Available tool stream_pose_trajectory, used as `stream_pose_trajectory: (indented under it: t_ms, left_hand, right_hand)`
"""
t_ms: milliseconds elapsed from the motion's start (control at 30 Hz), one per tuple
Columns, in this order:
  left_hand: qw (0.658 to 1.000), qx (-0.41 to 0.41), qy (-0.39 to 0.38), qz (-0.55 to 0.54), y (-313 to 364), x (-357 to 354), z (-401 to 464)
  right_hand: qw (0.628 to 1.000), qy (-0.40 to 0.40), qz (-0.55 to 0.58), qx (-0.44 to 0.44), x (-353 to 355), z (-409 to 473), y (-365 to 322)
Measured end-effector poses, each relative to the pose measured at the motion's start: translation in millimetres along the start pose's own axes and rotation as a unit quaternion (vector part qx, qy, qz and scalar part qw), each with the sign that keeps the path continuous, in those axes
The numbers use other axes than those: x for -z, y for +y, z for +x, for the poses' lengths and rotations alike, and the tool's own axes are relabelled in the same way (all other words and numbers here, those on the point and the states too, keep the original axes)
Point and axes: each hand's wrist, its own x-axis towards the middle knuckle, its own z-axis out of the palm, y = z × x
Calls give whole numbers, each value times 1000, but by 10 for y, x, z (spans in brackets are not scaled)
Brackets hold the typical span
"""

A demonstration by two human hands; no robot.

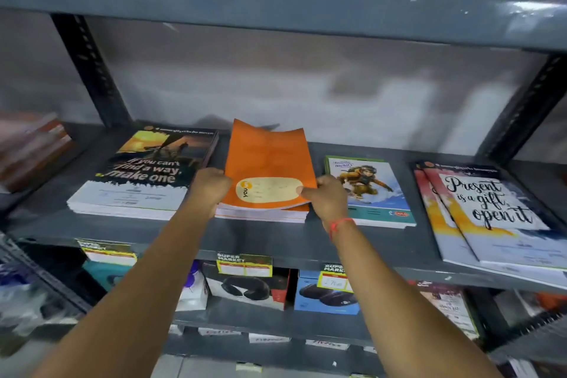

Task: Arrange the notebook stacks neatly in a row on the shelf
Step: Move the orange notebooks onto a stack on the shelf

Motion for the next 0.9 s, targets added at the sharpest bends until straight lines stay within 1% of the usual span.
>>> stream_pose_trajectory:
  t_ms: [67, 133, 200, 267, 333, 400, 500, 533, 600, 667, 767, 833, 900]
  left_hand:
    - [1000, -4, -3, 31, -78, 9, 76]
    - [995, -17, 4, 96, -139, 16, 118]
    - [983, -29, 6, 183, -173, 31, 146]
    - [961, -42, -7, 272, -142, 50, 143]
    - [937, -55, -8, 346, -83, 47, 133]
    - [924, -73, 22, 374, -28, 6, 118]
    - [920, -154, 97, 348, 71, -167, 58]
    - [919, -177, 107, 335, 125, -256, 26]
    - [930, -204, 98, 291, 268, -514, -67]
    - [947, -218, 64, 227, 419, -849, -220]
    - [954, -251, 1, 163, 622, -1457, -507]
    - [964, -243, -47, 94, 745, -1868, -733]
    - [965, -234, -111, 51, 825, -2305, -990]
  right_hand:
    - [996, -22, -90, 10, -39, -25, 38]
    - [988, -29, -152, -2, -55, -43, 76]
    - [981, -24, -194, -6, -72, -54, 70]
    - [970, -10, -241, 2, -84, -50, 39]
    - [965, 4, -263, 15, -68, -44, 10]
    - [972, 27, -230, 41, -14, -37, 10]
    - [980, 96, -163, 66, 171, -23, 12]
    - [979, 120, -152, 69, 253, -9, 19]
    - [975, 164, -129, 70, 476, 38, 57]
    - [969, 206, -117, 67, 753, 80, 131]
    - [959, 242, -135, 60, 1255, 129, 336]
    - [950, 271, -153, 38, 1616, 157, 507]
    - [937, 307, -163, -2, 1999, 172, 713]
